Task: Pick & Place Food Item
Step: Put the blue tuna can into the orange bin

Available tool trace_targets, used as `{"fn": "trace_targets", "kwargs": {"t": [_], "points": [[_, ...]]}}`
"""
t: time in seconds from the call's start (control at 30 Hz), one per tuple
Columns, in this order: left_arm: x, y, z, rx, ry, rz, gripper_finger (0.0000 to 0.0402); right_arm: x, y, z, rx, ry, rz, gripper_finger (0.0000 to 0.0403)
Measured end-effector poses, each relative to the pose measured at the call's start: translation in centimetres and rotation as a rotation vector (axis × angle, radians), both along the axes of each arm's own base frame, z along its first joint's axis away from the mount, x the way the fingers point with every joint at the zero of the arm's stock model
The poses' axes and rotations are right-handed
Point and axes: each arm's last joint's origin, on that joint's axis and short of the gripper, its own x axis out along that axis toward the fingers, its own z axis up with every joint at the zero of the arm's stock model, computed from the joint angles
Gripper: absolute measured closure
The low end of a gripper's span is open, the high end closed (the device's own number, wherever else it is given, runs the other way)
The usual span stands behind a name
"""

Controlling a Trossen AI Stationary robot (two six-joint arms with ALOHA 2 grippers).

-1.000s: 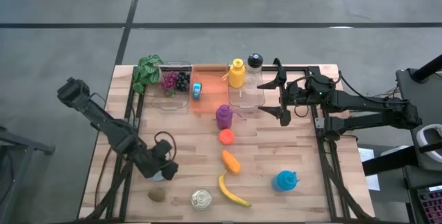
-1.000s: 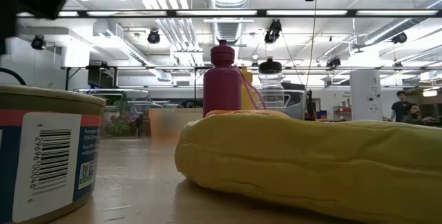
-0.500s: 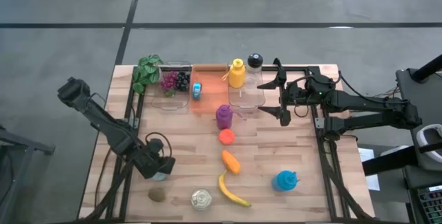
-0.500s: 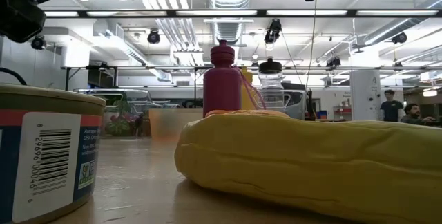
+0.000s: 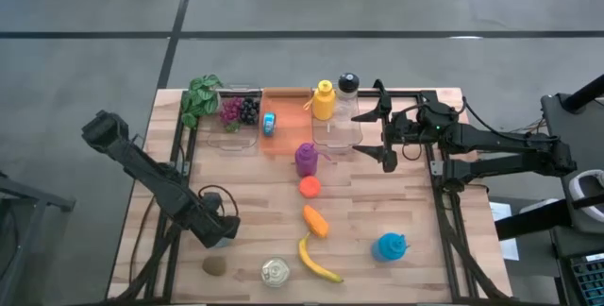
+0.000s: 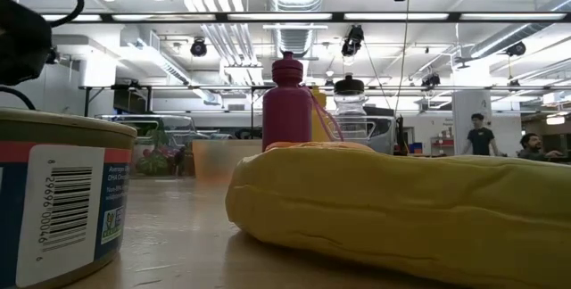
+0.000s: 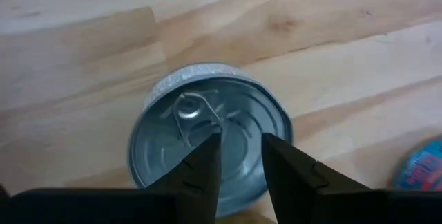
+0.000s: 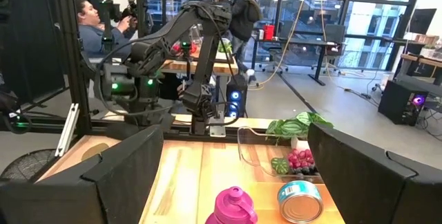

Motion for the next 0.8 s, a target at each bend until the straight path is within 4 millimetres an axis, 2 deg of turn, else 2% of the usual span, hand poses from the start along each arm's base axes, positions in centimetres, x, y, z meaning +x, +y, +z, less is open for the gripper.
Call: {"fn": "trace_targets", "kwargs": {"t": [0.27,0.8], "points": [[0.3,-0.2,-0.9,0.033,0.039,0.002,0.0293,0.0,0.0,0.0,0.0,0.0,0.0,0.0044],[1.0,0.7,-1.0,0.057,0.03,0.022,0.0293,0.0,0.0,0.0,0.001,0.0,0.0,0.0044]]}}
